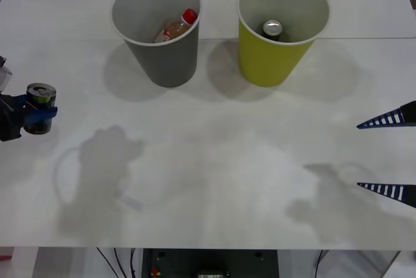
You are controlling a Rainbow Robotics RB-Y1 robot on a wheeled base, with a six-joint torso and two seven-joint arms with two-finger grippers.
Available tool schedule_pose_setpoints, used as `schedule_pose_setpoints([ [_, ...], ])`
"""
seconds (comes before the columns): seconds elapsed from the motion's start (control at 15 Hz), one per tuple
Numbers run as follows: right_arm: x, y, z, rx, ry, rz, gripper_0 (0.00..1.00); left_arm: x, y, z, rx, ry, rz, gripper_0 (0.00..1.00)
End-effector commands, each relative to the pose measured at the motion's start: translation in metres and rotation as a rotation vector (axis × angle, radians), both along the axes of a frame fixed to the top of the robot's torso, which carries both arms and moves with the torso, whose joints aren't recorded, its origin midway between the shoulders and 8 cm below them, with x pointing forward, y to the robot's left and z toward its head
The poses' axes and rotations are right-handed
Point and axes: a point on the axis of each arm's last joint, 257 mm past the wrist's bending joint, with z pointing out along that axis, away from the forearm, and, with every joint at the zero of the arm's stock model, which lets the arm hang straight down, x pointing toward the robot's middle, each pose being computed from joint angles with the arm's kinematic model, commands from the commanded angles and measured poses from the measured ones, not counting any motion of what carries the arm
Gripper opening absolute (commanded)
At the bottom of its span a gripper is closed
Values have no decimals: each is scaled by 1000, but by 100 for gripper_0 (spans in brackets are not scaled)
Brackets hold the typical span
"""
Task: Put the can into the green bin and the plastic bottle into the gray bin
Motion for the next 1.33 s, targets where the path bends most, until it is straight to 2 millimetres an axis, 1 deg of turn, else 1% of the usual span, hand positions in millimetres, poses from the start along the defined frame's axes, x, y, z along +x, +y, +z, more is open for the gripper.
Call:
schedule_pose_setpoints([
  [0.07,0,0,0,0,0,0,100,0,-6,21,-54,78,27,0],
  [0.2,0,0,0,0,0,0,100,5,-13,36,-50,94,43,0],
  [0.4,0,0,0,0,0,0,100,9,-35,61,10,138,-17,0],
  [0.47,0,0,0,0,0,0,100,8,-47,68,41,157,-56,0],
  [0.53,0,0,0,0,0,0,100,9,-59,73,69,166,-88,0],
  [0.6,0,0,0,0,0,0,100,11,-72,75,138,167,-116,0],
  [0.67,0,0,0,0,0,0,100,13,-84,78,173,169,-115,0],
  [0.8,0,0,0,0,0,0,100,14,-117,89,202,173,-126,0],
  [0.87,0,0,0,0,0,0,100,21,-139,104,189,148,-146,0],
  [1.0,0,0,0,0,0,0,100,34,-171,139,167,59,-182,0],
  [1.13,0,0,0,0,0,0,100,42,-197,165,153,-11,-210,0],
  [1.2,0,0,0,0,0,0,100,44,-213,181,134,-41,-223,0],
  [1.27,0,0,0,0,0,0,100,46,-225,189,118,-55,-225,0],
  [1.33,0,0,0,0,0,0,100,47,-237,190,137,-65,-237,0],
])
